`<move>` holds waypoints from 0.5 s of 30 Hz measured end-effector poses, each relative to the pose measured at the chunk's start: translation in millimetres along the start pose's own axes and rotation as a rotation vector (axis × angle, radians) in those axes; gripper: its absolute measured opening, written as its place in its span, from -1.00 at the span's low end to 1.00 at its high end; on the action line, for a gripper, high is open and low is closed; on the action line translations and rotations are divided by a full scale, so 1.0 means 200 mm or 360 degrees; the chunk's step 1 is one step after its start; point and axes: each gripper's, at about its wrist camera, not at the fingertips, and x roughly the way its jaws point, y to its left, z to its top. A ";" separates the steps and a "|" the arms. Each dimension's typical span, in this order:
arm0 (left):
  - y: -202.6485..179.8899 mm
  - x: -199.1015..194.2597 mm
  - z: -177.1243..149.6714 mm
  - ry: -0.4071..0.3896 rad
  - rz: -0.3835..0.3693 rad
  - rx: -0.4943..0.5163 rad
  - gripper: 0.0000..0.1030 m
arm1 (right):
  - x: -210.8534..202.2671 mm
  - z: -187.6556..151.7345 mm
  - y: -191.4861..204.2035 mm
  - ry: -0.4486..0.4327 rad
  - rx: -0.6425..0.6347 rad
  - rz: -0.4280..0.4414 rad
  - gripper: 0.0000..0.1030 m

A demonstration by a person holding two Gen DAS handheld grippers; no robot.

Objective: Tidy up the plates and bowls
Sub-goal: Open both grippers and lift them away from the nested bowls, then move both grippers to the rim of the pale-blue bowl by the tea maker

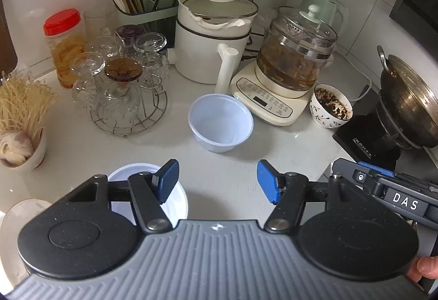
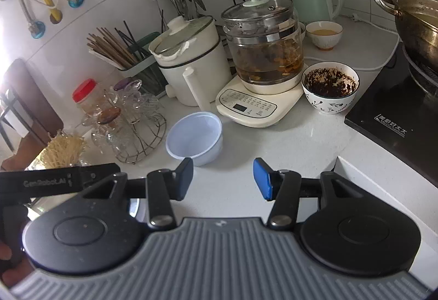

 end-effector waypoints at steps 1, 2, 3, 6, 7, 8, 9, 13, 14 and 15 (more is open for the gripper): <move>0.00 0.02 0.01 0.0005 -0.0005 -0.0002 0.33 | 0.01 0.01 -0.01 0.0002 0.0001 0.0000 0.02; -0.01 0.03 0.02 0.0012 -0.0012 -0.0006 0.33 | 0.02 0.02 -0.01 0.0003 0.0002 -0.0001 0.02; -0.01 0.05 0.03 0.0018 -0.0011 -0.0010 0.33 | 0.03 0.03 -0.02 0.0005 0.0004 -0.0003 0.02; -0.03 0.10 0.06 0.0029 0.0001 0.0002 0.33 | 0.08 0.06 -0.04 0.0021 0.0011 0.0000 0.02; -0.03 0.12 0.07 0.0035 0.0002 0.0001 0.33 | 0.09 0.06 -0.05 0.0027 0.0013 0.0003 0.02; -0.03 0.14 0.08 0.0040 0.0003 -0.0001 0.33 | 0.11 0.07 -0.06 0.0035 0.0018 0.0006 0.02; -0.04 0.16 0.09 0.0045 0.0009 0.0002 0.33 | 0.13 0.08 -0.07 0.0042 0.0024 0.0010 0.02; -0.05 0.24 0.13 0.0078 0.0041 -0.0007 0.33 | 0.18 0.11 -0.09 0.0071 0.0031 0.0010 0.02; -0.05 0.26 0.14 0.0090 0.0036 -0.0017 0.33 | 0.20 0.12 -0.10 0.0082 0.0034 0.0006 0.02; -0.04 0.29 0.15 0.0102 0.0040 -0.0020 0.33 | 0.22 0.12 -0.11 0.0095 0.0041 0.0006 0.02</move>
